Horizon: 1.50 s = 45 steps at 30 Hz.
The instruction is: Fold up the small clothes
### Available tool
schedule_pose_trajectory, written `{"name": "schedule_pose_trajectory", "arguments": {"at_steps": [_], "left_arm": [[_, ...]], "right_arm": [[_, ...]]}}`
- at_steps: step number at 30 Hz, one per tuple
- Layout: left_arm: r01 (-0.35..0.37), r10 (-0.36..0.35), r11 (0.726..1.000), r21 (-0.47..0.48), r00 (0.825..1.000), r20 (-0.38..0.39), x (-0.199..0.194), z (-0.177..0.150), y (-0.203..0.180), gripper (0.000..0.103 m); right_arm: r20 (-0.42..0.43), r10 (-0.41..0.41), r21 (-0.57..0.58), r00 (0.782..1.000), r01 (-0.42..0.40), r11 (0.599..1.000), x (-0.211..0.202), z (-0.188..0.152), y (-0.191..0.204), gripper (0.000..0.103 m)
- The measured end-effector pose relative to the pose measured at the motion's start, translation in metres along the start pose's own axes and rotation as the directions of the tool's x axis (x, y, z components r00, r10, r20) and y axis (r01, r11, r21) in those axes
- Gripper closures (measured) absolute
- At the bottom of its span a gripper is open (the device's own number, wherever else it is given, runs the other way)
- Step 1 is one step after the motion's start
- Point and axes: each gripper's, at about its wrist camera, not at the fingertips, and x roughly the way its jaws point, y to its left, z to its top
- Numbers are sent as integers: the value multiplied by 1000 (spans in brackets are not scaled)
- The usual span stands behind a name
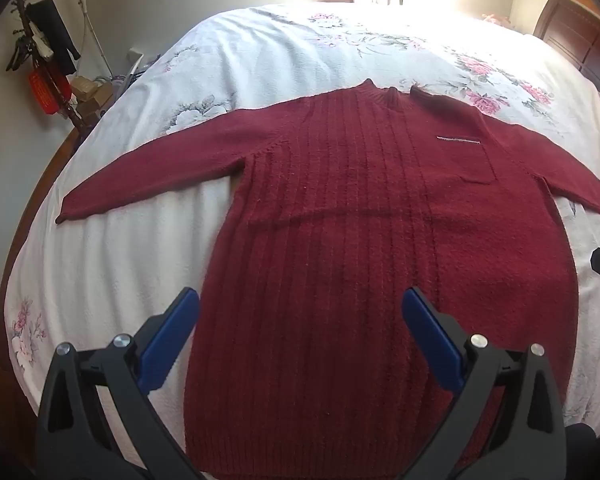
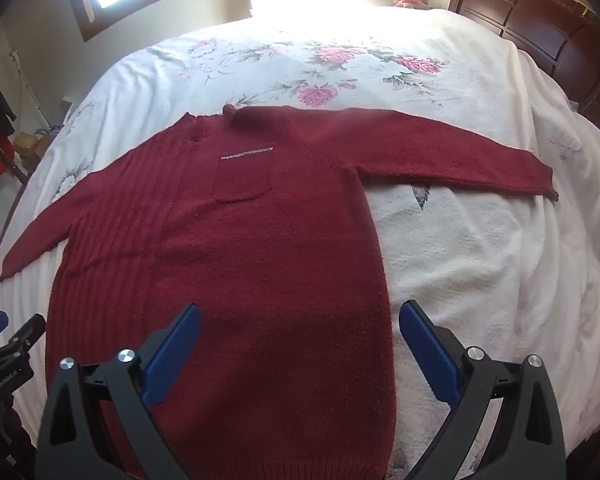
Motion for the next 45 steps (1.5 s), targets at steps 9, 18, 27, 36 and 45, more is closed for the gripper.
{"name": "schedule_pose_trajectory", "arguments": {"at_steps": [9, 18, 27, 36, 45], "left_arm": [[-4, 4, 1000, -2, 1000, 1, 1, 0, 1, 3], [-10, 10, 1000, -3, 1000, 1, 1, 0, 2, 3], [-11, 11, 1000, -3, 1000, 4, -1, 0, 2, 3], [-10, 10, 1000, -3, 1000, 4, 0, 0, 2, 3], [-10, 10, 1000, -7, 1000, 7, 1, -1, 2, 3]], "right_arm": [[-3, 1, 1, 1000, -1, 1000, 0, 0, 1, 4], [0, 3, 5, 1000, -3, 1000, 5, 1, 3, 4], [7, 4, 7, 1000, -4, 1000, 4, 2, 1, 4], [-3, -10, -3, 1000, 10, 1000, 2, 0, -1, 4], [-6, -34, -12, 999, 34, 999, 4, 0, -4, 4]]}}
